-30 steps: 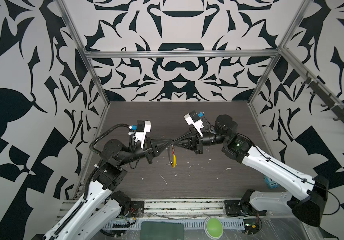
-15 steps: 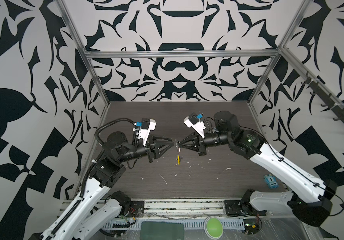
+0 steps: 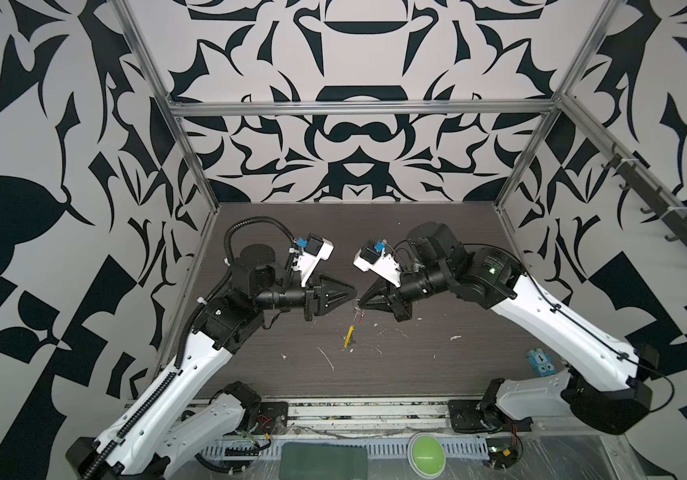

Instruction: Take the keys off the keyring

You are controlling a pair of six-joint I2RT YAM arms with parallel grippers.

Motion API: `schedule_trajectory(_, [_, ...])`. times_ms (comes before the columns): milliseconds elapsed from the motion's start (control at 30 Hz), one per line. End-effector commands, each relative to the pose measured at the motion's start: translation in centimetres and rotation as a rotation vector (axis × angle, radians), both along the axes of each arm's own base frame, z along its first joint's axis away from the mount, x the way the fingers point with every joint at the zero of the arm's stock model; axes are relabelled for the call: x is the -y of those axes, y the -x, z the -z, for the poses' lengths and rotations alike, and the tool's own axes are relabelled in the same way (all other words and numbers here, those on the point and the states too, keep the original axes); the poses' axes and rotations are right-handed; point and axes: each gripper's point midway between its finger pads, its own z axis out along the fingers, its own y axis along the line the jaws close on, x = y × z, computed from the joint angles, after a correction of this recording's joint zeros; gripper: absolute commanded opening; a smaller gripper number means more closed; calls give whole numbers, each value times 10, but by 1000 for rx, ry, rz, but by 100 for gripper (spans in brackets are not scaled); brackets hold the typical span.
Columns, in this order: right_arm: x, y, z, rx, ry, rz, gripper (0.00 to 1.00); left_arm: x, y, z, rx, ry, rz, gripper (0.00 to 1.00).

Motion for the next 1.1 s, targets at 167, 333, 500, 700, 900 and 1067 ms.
schedule_trajectory(167, [-3, 0, -30, 98, -51, 8, 0, 2, 11, -3, -3, 5, 79, 21])
schedule_trajectory(333, [-2, -3, -33, 114, -54, 27, 0, 2, 13, -2, -7, 3, 88, 15])
schedule_trajectory(500, [-1, -4, -34, 123, -51, 35, 0, 0, 13, 0, -1, -7, 82, 20])
schedule_trajectory(700, [1, -3, -33, 121, -48, 39, 0, -2, 16, 0, 10, -14, 77, 20])
schedule_trajectory(900, [0, -4, -36, 126, -63, 45, 0, -1, 15, -2, 17, -8, 82, 19])
schedule_trajectory(1067, [-1, -7, -39, 139, -80, 60, 0, 1, 15, -3, 13, -2, 96, 16])
